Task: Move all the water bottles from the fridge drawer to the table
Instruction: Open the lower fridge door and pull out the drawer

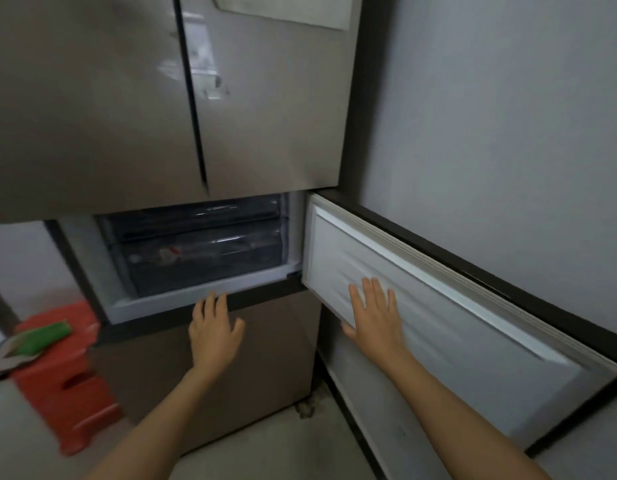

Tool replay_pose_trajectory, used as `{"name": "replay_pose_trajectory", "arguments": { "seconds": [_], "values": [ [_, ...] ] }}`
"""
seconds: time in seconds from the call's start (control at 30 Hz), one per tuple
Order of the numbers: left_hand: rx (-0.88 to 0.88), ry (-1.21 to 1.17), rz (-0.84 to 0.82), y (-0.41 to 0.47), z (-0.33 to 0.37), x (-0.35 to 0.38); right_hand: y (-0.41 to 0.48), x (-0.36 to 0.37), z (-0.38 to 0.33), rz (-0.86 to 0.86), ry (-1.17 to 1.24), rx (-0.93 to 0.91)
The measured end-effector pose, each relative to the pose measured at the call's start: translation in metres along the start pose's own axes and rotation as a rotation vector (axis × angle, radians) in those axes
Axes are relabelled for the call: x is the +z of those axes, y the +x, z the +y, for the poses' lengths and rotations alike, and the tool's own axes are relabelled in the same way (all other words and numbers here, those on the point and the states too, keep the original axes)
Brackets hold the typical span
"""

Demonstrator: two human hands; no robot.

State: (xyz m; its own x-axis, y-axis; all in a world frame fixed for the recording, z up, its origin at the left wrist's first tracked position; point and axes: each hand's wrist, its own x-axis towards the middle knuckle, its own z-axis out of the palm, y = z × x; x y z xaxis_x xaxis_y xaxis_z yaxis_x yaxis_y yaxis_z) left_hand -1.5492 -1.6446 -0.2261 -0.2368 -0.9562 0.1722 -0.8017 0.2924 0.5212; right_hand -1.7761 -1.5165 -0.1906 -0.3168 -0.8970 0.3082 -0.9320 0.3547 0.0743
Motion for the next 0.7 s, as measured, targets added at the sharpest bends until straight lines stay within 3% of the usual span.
{"name": "replay_pose_trajectory", "arguments": {
  "seconds": [0.07, 0.27, 0.37, 0.47, 0.57, 0.7],
  "values": [
    [-0.098, -0.032, 0.014, 0.001, -0.021, -0.009, 0.012, 0.015, -0.017, -0.098, 0.066, -0.048],
    [-0.270, -0.162, 0.033, 0.012, -0.065, -0.020, 0.040, 0.044, -0.063, -0.145, 0.161, -0.119],
    [-0.375, -0.374, 0.106, 0.026, -0.097, -0.020, 0.061, 0.053, -0.086, -0.173, 0.268, -0.093],
    [-0.571, -0.698, 0.164, 0.049, -0.124, -0.022, 0.089, 0.059, -0.104, -0.301, 0.666, 0.091],
    [-0.685, -0.838, 0.154, 0.079, -0.147, -0.019, 0.124, 0.069, -0.121, -0.455, 1.133, 0.371],
    [-0.738, -0.960, 0.120, 0.115, -0.162, -0.014, 0.164, 0.088, -0.144, -0.464, 1.177, 0.475]
  ]
}}
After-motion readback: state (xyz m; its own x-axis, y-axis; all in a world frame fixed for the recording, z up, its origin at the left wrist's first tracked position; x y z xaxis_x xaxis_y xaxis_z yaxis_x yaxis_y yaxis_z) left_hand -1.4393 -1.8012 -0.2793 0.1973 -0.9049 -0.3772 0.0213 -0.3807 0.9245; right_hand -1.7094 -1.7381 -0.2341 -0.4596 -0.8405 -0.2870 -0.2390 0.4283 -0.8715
